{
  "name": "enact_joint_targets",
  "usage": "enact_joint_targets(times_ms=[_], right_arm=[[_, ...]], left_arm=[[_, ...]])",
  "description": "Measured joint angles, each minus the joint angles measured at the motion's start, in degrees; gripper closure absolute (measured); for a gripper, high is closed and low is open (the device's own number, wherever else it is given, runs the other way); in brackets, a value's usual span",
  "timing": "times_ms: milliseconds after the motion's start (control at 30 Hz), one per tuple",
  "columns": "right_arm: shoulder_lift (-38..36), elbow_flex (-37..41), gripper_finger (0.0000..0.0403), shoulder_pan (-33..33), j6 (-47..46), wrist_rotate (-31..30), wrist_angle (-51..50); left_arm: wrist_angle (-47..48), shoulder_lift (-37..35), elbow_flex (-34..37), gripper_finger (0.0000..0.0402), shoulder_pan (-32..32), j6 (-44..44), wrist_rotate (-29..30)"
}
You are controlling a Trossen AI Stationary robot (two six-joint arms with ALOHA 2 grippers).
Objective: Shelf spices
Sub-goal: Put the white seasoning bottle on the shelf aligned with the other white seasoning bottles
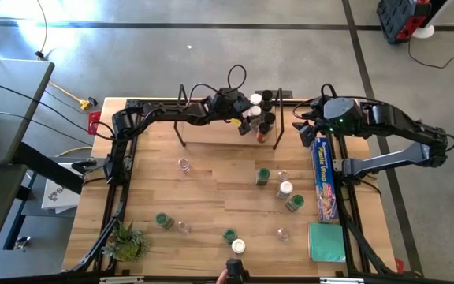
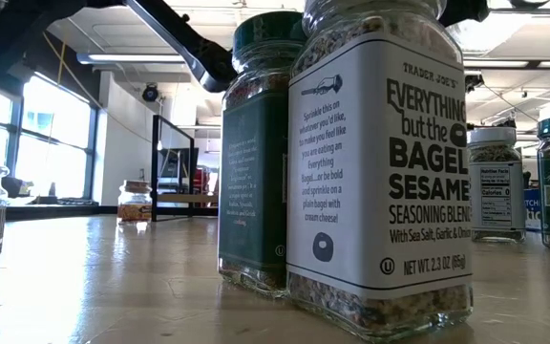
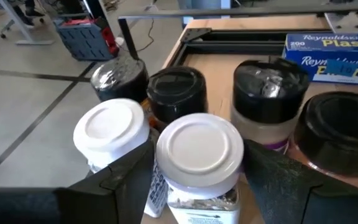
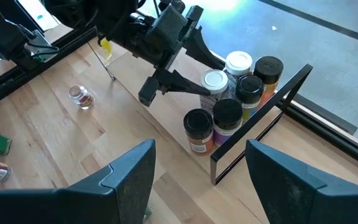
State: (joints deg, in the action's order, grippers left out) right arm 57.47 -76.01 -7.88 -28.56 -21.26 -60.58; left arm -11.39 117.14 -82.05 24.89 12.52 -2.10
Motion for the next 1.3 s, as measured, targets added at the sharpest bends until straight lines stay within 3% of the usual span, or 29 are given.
enact_joint_targets(times_ms=[333,667,800,1067,1300], right_arm=[[0.02,0.0,0.016,0.0,-0.13,-0.02,0.0],[0.02,0.0,0.016,0.0,-0.13,-0.2,0.0],[0.0,0.0,0.016,0.0,-0.04,-0.75,0.0],[0.0,0.0,0.016,0.0,0.0,-0.98,0.0],[0.02,0.0,0.016,0.0,-0.11,-0.95,0.0]], left_arm=[[6.32,0.0,-5.91,0.0158,0.19,3.1,-0.34],[27.89,-0.07,-14.18,0.0163,-3.04,-2.91,0.6],[30.41,-0.06,-14.28,0.0195,-4.18,-4.18,1.56],[29.24,0.87,-14.38,0.0296,-4.03,-4.0,4.09],[28.39,0.26,-14.14,0.0331,-3.11,0.34,4.79]])
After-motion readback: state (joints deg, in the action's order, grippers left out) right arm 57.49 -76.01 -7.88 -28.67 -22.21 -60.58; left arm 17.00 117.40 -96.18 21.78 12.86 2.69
